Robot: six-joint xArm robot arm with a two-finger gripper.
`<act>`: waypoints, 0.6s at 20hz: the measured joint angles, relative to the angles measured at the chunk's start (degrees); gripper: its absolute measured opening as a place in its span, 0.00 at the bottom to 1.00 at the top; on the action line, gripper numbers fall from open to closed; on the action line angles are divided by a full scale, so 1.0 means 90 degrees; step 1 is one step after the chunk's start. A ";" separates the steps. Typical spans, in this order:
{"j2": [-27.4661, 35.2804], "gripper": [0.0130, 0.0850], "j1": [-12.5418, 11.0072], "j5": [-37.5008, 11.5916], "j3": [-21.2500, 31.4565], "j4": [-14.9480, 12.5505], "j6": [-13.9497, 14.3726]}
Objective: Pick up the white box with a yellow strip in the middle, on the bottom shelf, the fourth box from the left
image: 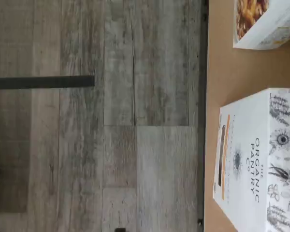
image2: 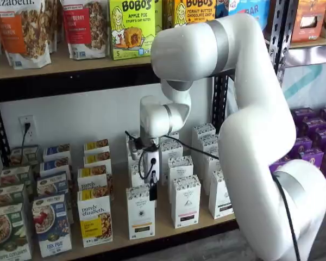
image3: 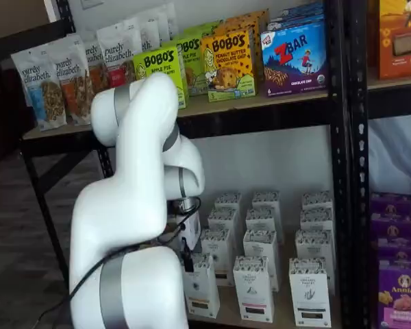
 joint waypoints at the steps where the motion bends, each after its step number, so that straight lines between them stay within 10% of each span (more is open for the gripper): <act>1: 0.0058 1.00 -0.0002 0.0181 -0.0148 0.0128 -0.0106; 12: 0.0503 1.00 0.0076 0.0094 -0.0860 0.0394 -0.0240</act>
